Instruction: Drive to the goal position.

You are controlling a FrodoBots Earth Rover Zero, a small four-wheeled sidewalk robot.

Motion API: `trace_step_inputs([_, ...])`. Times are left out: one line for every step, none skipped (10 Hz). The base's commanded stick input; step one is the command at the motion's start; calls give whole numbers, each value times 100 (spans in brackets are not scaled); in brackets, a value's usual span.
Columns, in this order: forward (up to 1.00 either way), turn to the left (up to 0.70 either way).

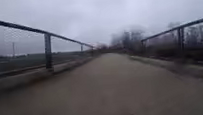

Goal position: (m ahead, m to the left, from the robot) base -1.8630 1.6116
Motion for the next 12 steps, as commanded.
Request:
trace_step_inputs([25,51])
trace_step_inputs([25,50])
trace_step_inputs([25,49])
trace_step_inputs([25,50])
trace_step_inputs([25,51])
trace_step_inputs([25,51])
trace_step_inputs([25,49])
trace_step_inputs([24,48])
trace_step_inputs([24,48])
trace_step_inputs([24,48])
trace_step_inputs([24,48])
trace_step_inputs([41,57])
